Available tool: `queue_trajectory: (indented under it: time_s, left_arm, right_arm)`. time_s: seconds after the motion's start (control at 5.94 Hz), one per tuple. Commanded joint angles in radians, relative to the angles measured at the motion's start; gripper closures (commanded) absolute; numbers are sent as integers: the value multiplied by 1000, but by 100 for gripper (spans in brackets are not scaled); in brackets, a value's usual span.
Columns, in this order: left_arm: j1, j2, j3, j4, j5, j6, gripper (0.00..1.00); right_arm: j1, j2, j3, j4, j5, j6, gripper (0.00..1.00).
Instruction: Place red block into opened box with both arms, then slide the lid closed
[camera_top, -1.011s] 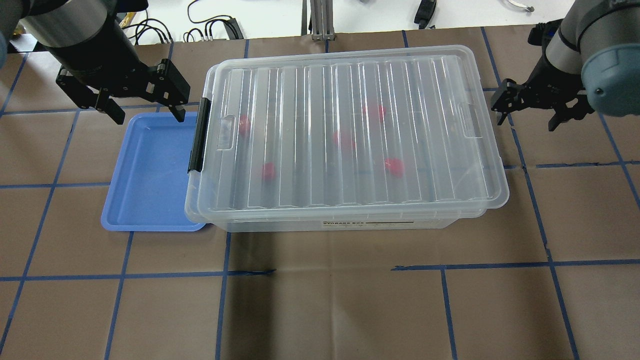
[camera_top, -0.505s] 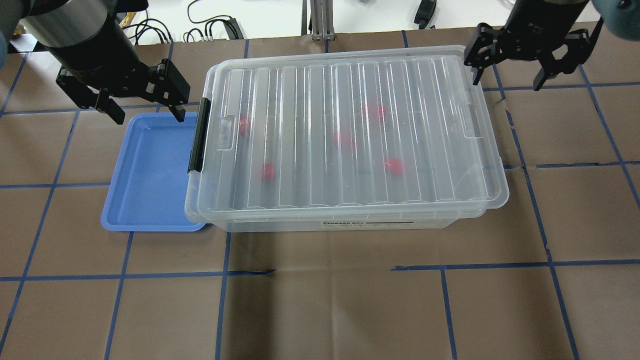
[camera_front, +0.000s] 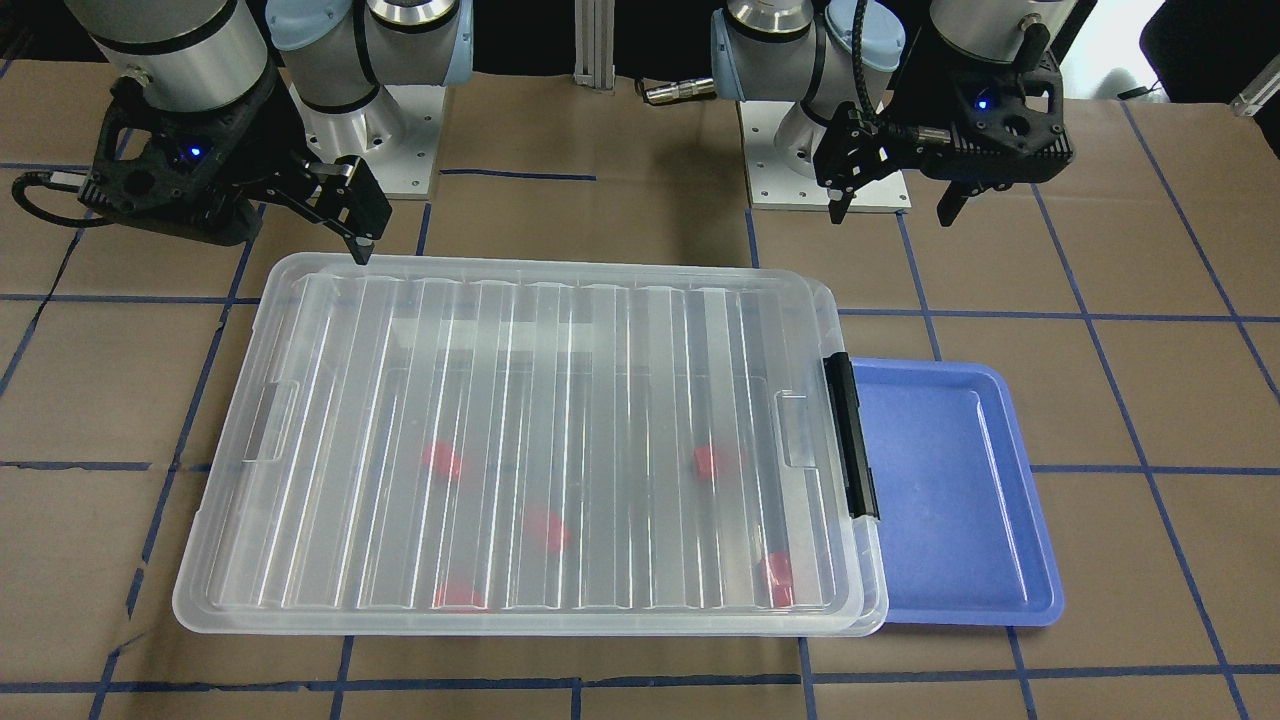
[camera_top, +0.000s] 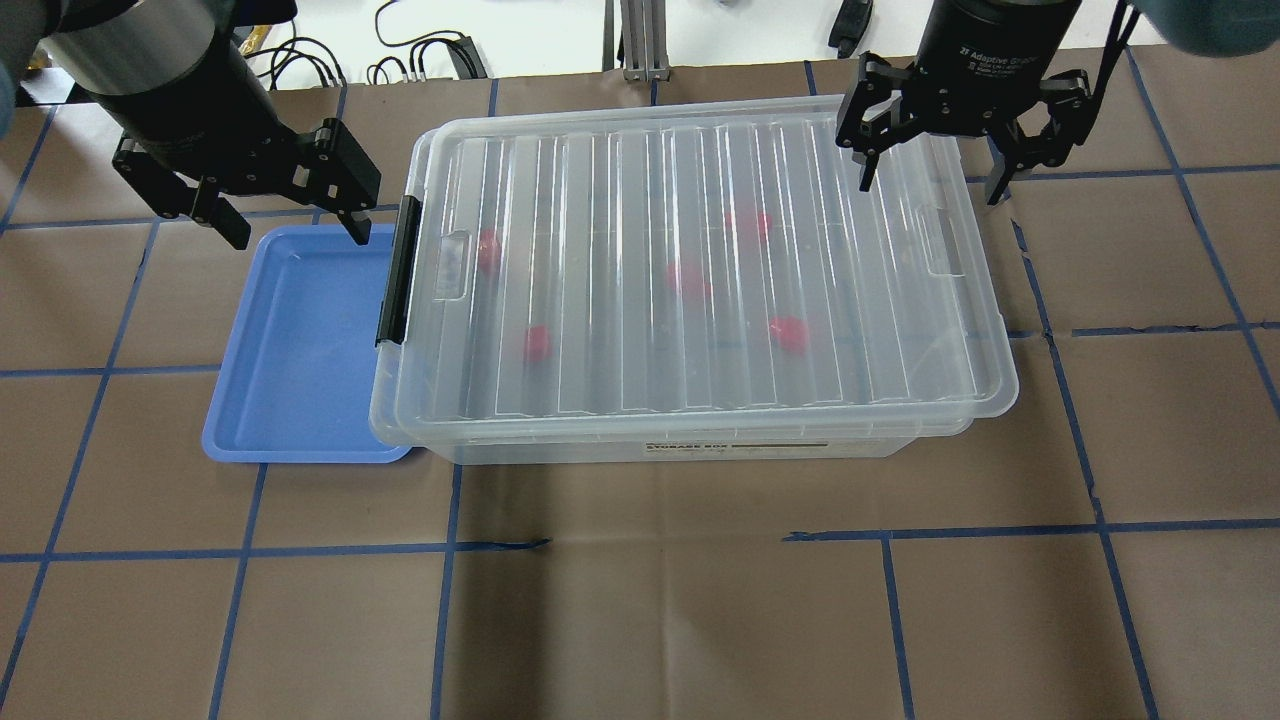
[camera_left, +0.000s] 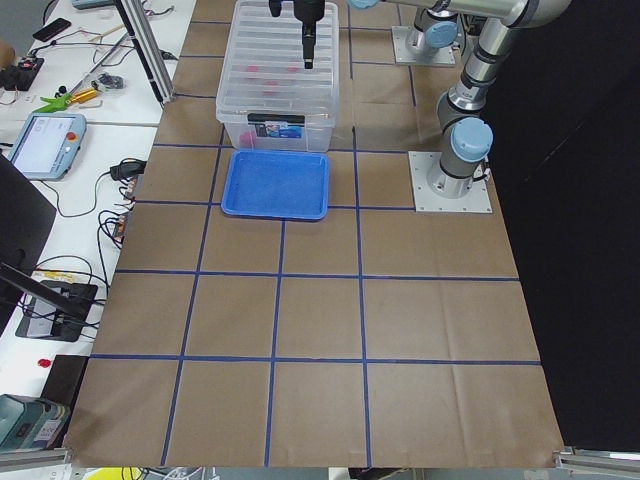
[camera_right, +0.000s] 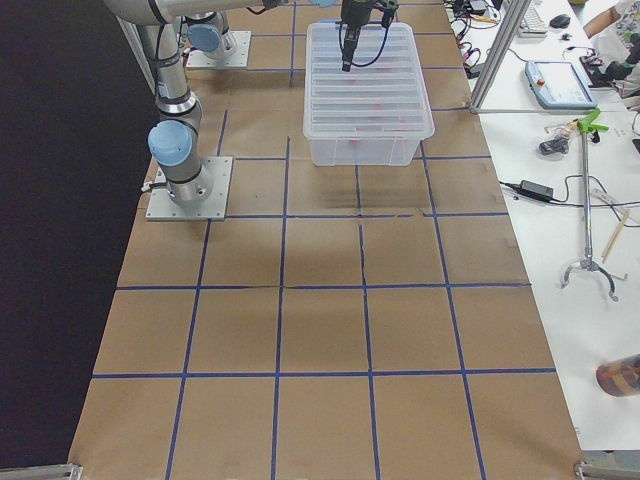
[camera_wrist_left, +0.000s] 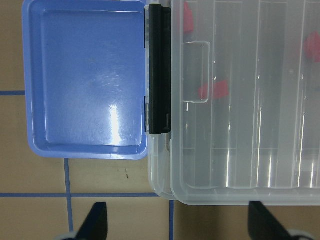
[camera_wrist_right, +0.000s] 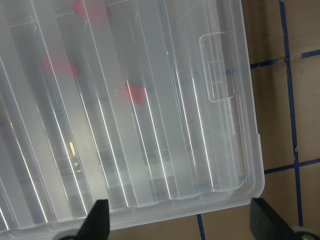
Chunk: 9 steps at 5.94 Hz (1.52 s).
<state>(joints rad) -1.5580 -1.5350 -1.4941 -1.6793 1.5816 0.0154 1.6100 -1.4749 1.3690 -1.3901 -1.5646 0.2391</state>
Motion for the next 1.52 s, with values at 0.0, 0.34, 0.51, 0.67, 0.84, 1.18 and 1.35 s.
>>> queue_trajectory:
  time_s: [0.0,0.34,0.51,0.67,0.84,1.18,1.35]
  left_arm:
    - [1,1,0,0,0,0,2]
    - [0,-1,0,0,0,0,2]
    - [1,-1,0,0,0,0,2]
    - [1,-1,0,0,0,0,2]
    - [1,-1,0,1,0,0,2]
    - [0,-1,0,0,0,0,2]
    - [1,-1,0,0,2,0,2]
  right_arm:
    - [-42,-4,4,11,14,-44,0]
    - [-36,-15,5,13,18,-17,0]
    - [-27,-16,4,14,18,-8,0]
    - [-9,-15,4,10,18,2,0]
    - [-9,-12,4,8,17,2,0]
    - [-9,-8,7,8,8,2,0]
    - [-9,-8,7,8,8,2,0]
